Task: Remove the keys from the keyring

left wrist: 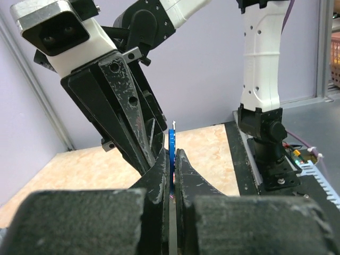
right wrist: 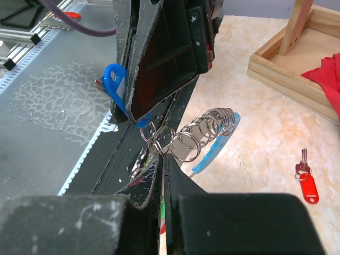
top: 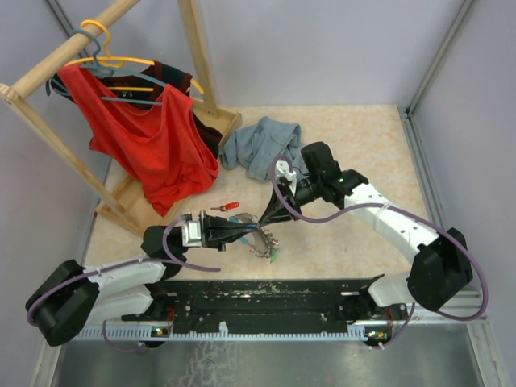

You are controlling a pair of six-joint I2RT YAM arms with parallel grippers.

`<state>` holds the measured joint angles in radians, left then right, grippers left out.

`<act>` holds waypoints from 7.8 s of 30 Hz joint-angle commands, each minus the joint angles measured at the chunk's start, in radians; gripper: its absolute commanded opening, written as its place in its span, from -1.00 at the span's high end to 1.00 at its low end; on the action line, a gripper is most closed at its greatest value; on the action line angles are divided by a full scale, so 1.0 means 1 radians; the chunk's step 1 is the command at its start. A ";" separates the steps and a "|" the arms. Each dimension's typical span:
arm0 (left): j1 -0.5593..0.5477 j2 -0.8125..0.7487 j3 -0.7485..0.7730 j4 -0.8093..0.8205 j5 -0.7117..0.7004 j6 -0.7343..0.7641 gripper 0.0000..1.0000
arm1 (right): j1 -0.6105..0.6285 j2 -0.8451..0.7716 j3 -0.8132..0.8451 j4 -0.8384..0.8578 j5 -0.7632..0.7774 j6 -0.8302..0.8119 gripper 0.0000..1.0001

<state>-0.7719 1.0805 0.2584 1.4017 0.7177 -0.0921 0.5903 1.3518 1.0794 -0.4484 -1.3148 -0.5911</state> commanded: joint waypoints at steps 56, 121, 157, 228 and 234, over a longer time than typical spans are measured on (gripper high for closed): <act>0.005 -0.047 0.125 -0.097 0.043 -0.075 1.00 | 0.018 -0.011 0.026 0.038 -0.056 0.027 0.43; 0.005 -0.005 0.118 -0.029 -0.023 -0.086 1.00 | 0.046 0.000 0.025 0.000 -0.058 -0.053 0.62; 0.005 -0.097 0.016 -0.046 -0.042 -0.038 1.00 | 0.005 -0.025 0.018 0.125 0.054 0.122 1.00; 0.005 -0.085 0.133 -0.227 -0.063 -0.023 1.00 | 0.054 -0.002 0.002 0.067 0.026 0.014 0.66; 0.005 -0.083 0.131 -0.222 -0.064 -0.025 1.00 | 0.055 -0.004 0.009 0.065 0.025 0.018 0.90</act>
<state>-0.7677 1.0004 0.3660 1.1004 0.6720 -0.1085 0.6331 1.3533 1.0863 -0.4046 -1.2751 -0.5587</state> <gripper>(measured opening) 0.026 0.095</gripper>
